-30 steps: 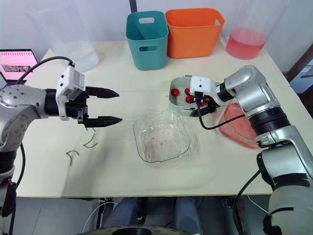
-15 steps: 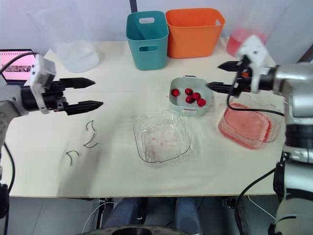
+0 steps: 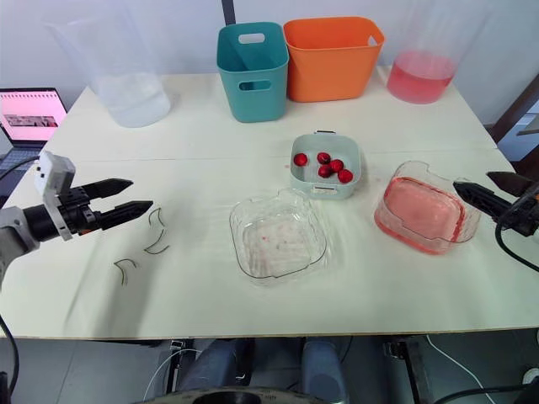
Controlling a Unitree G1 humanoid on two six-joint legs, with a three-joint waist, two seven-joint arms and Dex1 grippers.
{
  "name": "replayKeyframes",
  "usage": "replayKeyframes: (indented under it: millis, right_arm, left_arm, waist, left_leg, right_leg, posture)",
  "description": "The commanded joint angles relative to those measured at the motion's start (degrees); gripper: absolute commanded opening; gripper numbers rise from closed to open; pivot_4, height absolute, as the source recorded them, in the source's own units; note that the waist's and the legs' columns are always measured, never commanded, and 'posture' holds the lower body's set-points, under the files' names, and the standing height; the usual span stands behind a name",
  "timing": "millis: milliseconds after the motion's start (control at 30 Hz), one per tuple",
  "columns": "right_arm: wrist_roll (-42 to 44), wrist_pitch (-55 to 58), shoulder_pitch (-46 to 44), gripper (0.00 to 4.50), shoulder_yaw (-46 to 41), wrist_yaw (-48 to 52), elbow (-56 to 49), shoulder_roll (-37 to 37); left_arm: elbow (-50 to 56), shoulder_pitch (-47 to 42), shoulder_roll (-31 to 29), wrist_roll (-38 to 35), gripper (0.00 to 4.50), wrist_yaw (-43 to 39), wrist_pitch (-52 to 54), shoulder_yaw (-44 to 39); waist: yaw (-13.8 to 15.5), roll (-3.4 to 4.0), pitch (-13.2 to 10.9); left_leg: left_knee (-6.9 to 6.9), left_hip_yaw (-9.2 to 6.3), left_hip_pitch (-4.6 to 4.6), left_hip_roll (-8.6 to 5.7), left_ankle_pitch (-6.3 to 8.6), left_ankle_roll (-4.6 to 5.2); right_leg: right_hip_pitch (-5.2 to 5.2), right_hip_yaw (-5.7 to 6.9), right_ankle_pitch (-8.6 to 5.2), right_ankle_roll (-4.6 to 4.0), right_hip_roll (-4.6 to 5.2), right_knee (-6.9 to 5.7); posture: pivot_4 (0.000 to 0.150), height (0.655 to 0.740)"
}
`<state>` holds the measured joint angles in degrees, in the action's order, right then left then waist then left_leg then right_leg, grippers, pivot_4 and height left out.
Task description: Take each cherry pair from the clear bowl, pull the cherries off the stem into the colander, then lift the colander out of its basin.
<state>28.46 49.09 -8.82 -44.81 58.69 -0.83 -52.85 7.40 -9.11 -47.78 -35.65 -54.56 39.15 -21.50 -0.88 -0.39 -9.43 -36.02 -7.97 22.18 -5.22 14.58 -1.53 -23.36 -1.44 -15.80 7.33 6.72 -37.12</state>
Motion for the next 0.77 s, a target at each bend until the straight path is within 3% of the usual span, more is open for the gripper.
replayKeyframes:
  millis: [33, 767]
  right_arm:
    - [1.9, -1.7, 0.6, 4.36, -1.2, -0.3, 0.0, -1.4]
    - [4.3, -4.8, 2.7, 4.36, 3.9, -1.8, 1.1, -2.8]
  left_arm:
    - [1.0, 0.9, 0.6, -0.6, 4.50, 1.3, -1.2, -2.3]
    - [2.2, 4.0, 1.5, -0.7, 4.50, 3.8, -2.3, -2.4]
  waist:
    - [0.2, -0.01, 0.0]
    - [0.2, 0.00, 0.0]
  left_leg:
    - [0.00, 0.00, 0.01, 0.00, 0.00, 0.00]
    - [-0.01, -0.02, 0.02, -0.01, 0.00, 0.00]
  right_leg:
    - [0.00, 0.00, 0.00, 0.00, 0.00, 0.00]
    - [0.02, 0.02, 0.00, 0.00, 0.02, 0.04]
  posture:
    - [0.150, 0.7400]
    - [0.150, 0.7400]
